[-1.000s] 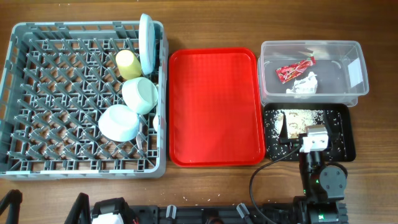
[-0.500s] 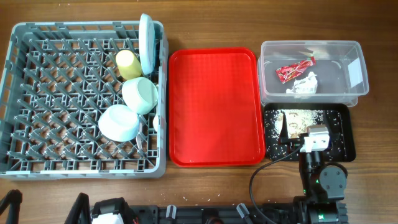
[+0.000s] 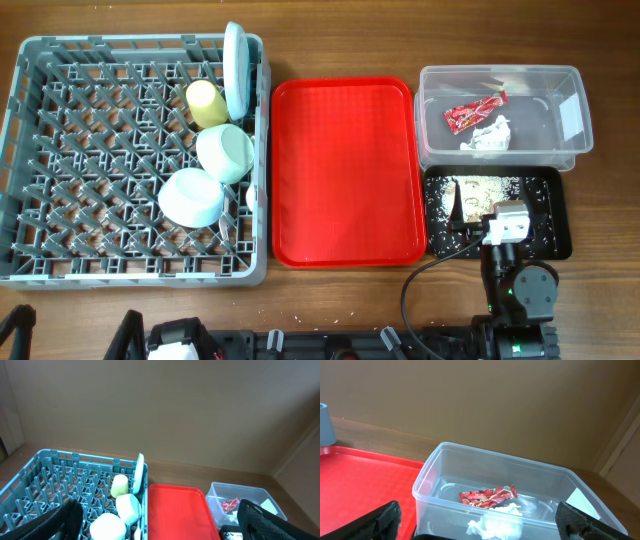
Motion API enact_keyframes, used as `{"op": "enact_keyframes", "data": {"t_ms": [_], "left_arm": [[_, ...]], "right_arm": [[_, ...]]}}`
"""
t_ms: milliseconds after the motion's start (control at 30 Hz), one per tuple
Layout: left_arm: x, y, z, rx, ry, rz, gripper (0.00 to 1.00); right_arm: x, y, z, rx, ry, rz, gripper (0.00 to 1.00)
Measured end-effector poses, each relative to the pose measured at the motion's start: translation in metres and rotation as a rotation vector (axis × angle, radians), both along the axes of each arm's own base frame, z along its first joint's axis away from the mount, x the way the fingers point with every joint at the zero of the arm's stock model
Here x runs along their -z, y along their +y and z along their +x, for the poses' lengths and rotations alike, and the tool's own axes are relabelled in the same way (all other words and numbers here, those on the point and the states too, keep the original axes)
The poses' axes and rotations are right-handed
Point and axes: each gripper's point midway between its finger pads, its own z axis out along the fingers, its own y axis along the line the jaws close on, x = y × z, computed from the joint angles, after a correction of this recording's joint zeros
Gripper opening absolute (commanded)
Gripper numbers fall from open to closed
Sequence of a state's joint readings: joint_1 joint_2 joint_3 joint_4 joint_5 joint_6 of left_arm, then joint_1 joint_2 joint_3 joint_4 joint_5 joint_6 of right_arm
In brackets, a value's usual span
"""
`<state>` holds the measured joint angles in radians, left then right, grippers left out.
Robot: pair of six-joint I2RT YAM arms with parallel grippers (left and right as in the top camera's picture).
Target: Sort waste into correct bins and load items into the dishwasher rack
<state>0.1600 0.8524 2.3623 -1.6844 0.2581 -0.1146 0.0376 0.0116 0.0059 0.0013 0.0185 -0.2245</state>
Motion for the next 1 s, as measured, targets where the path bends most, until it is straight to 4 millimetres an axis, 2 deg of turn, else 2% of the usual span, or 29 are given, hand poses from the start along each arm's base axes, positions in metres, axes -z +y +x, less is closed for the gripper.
{"op": "enact_keyframes", "data": {"t_ms": [267,333,400,467,500,600,733,867,967,1000], "left_arm": [[0.003,0.000,0.001,-0.002,0.011,-0.002,1.00],[0.015,0.001,0.004,-0.012,0.047,-0.008,1.00],[0.039,0.003,0.011,-0.032,0.106,-0.019,1.00],[0.051,0.006,0.021,-0.038,0.087,-0.019,1.00],[0.055,0.007,0.029,-0.036,0.064,-0.018,1.00],[0.052,0.003,0.062,0.024,-0.100,-0.009,1.00],[0.040,-0.009,0.097,0.149,-0.416,0.060,1.00],[0.055,-0.015,0.109,0.210,-0.601,0.076,1.00],[0.075,-0.011,0.116,0.206,-0.639,0.024,1.00],[0.089,-0.006,0.122,0.182,-0.627,-0.021,1.00]], "right_arm": [[0.000,0.000,0.000,0.000,0.000,0.000,1.00],[0.000,0.000,0.000,0.000,0.000,0.000,1.00],[0.000,0.000,0.000,0.000,0.000,0.000,1.00],[-0.001,0.000,0.000,0.000,-0.002,0.000,1.00],[0.000,0.000,0.000,0.000,-0.001,0.000,1.00],[0.000,0.000,0.000,0.000,0.000,0.000,1.00],[0.000,0.000,0.000,0.000,0.000,0.000,1.00],[0.000,0.000,0.000,-0.001,0.000,0.000,1.00],[0.000,0.000,0.000,-0.001,0.000,0.000,1.00],[0.000,0.000,0.000,-0.001,0.000,0.000,1.00]]}}
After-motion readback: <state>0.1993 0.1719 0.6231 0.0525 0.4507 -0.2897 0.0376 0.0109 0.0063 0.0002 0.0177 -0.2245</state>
